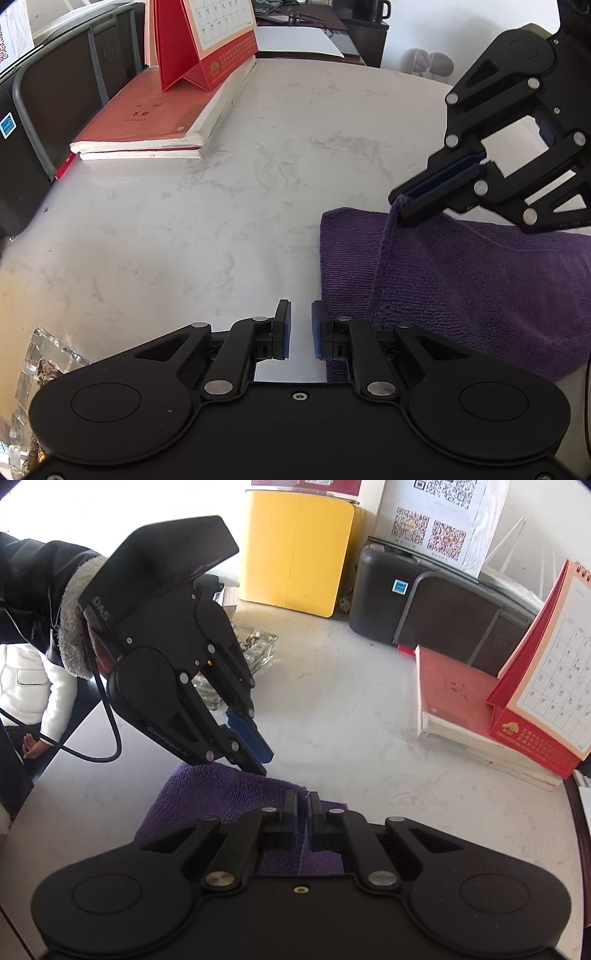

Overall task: Fold towel
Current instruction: 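Open both grippers and move them to the towel's edge, then grasp the towel edge with the left gripper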

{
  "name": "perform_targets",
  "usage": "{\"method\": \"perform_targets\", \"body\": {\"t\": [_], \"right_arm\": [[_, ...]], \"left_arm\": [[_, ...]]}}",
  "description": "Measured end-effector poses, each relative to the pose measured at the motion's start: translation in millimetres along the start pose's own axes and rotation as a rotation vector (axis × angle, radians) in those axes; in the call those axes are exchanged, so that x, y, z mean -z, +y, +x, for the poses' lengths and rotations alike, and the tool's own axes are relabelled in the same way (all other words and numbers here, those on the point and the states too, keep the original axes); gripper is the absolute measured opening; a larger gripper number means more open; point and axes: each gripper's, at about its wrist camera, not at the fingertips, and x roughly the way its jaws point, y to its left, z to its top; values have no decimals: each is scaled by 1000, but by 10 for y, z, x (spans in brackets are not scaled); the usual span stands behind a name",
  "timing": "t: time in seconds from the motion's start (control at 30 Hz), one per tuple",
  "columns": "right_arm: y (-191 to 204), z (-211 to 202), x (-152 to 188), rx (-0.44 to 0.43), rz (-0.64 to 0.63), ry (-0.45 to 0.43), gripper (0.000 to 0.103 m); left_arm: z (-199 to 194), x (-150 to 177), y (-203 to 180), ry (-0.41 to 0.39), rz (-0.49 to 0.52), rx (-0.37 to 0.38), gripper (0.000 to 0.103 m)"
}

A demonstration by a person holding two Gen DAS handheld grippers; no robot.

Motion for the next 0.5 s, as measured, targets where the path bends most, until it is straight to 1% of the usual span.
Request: {"method": "perform_targets", "body": {"t": [0.1, 0.27, 0.4, 0.5], "right_arm": [[-61, 2, -14, 38, 6, -8, 4], [-168, 266, 66, 85, 29, 15, 4], [-221, 474, 135, 105, 40, 45, 4], [-260, 448, 154, 91, 100, 39, 5]], "left_arm": [[0, 6, -7, 2, 11, 6, 12], [8, 43, -22, 17, 17, 11, 12], [12, 70, -15, 22, 10, 9, 12], [-30, 71, 3, 10, -3, 0, 12]]}}
